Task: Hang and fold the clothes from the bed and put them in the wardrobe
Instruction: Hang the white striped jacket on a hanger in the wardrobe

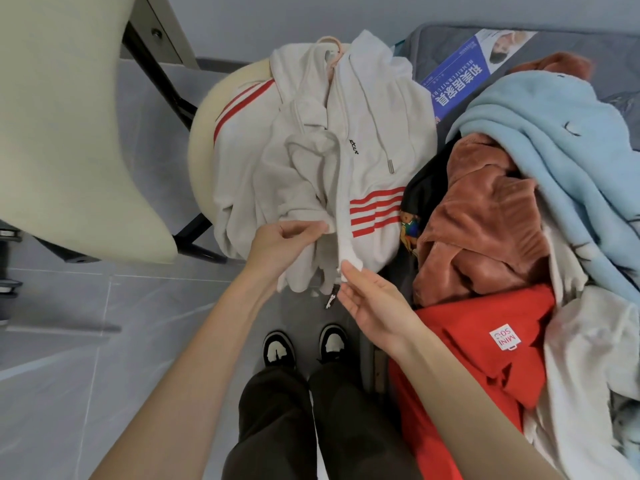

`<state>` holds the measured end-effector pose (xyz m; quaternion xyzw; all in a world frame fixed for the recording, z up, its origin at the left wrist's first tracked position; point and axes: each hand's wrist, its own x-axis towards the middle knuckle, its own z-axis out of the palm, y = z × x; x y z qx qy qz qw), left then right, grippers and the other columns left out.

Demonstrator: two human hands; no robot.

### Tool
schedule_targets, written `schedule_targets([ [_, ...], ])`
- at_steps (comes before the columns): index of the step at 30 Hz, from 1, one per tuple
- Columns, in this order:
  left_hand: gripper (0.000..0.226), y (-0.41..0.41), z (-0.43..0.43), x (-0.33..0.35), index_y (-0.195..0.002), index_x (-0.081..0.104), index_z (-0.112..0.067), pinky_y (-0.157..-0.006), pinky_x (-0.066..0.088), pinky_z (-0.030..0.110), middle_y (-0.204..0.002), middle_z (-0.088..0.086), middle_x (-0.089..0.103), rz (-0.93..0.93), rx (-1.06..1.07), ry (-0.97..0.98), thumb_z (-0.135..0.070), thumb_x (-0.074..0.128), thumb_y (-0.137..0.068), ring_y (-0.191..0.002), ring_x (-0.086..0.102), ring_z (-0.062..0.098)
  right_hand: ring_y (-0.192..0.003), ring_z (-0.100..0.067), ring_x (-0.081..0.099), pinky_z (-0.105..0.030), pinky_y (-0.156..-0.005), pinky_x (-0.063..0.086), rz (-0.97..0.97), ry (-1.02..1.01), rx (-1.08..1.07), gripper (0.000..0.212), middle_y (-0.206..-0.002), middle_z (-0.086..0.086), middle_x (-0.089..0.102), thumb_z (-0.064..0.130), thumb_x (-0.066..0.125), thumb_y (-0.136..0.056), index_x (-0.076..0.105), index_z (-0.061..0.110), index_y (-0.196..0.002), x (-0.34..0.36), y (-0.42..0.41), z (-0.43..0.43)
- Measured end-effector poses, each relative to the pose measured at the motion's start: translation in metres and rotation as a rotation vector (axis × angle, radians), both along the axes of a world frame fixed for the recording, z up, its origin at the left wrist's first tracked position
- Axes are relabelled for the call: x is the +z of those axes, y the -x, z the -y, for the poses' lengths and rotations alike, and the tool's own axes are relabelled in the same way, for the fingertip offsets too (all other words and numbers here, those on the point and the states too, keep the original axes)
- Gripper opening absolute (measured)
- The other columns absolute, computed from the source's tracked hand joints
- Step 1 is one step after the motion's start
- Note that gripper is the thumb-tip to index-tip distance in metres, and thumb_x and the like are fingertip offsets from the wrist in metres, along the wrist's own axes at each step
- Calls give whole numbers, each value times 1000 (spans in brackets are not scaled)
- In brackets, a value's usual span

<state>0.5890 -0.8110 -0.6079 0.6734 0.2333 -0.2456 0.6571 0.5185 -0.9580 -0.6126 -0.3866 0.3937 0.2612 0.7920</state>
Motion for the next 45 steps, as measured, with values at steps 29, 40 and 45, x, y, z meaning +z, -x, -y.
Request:
schedule_targets([
  [29,28,67,-12,3,-65,58,-20,-81,53,31,-73,4,62,57,256,82,0,74,-77,-84,65,27,-91,-14,71,-19,-73,55,50,-128,-19,23,-101,-11,73,11,70,-73,73,5,-95,4,10,-18],
  [40,26,69,-11,0,-67,57,-17,-84,52,35,-71,3,61,105,228,39,1,74,-77,-79,62,20,-83,-10,72,-17,-69,55,40,-130,35,14,-92,-7,75,11,70,-72,79,11,-83,5,10,-16],
  [45,25,70,-11,-1,-69,55,-14,-66,52,19,-68,1,59,113,202,37,1,72,-78,-70,62,9,-85,-10,71,-17,-70,55,43,-144,36,16,-94,-6,75,12,70,-73,79,12,-86,3,12,-15],
])
